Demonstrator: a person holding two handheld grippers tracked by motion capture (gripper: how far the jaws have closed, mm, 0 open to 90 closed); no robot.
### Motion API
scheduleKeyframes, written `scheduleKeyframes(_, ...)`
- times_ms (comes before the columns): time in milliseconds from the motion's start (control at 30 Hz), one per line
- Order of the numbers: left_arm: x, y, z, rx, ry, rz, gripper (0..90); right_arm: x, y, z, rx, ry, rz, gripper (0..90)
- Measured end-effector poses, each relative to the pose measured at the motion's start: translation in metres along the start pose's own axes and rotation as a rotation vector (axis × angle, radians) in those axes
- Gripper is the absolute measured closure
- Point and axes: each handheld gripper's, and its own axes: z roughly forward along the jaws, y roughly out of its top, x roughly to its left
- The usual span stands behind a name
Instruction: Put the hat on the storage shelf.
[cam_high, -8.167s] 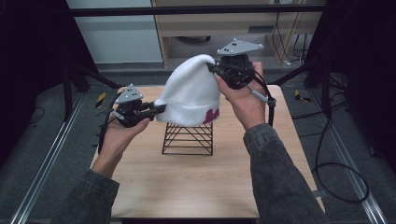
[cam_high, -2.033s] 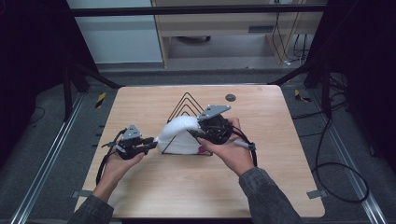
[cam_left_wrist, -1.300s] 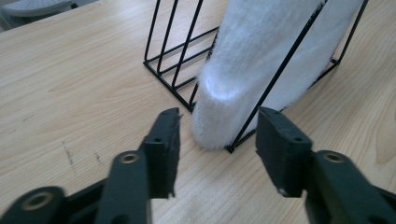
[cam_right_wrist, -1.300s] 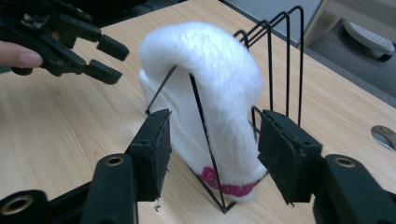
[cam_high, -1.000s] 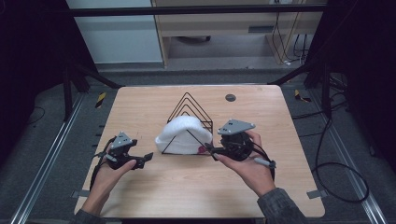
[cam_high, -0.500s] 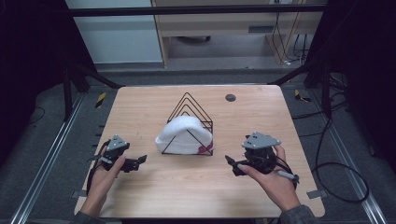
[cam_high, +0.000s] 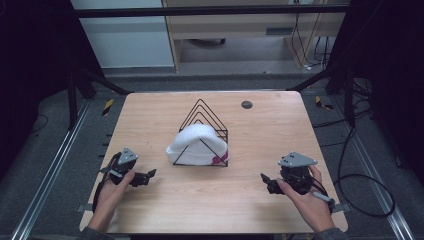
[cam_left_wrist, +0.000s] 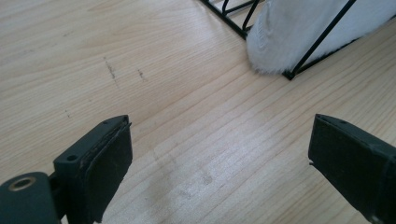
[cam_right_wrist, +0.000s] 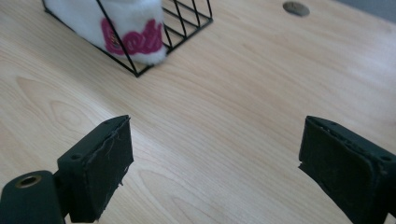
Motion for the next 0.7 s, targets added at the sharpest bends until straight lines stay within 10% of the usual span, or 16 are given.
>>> scheduleKeyframes(700, 0.006, -0.014, 0.023, 0.048, -0.046, 0.008, 4.7, -0.032, -0.024, 0.081, 0.070, -0.017, 0.179, 11.8)
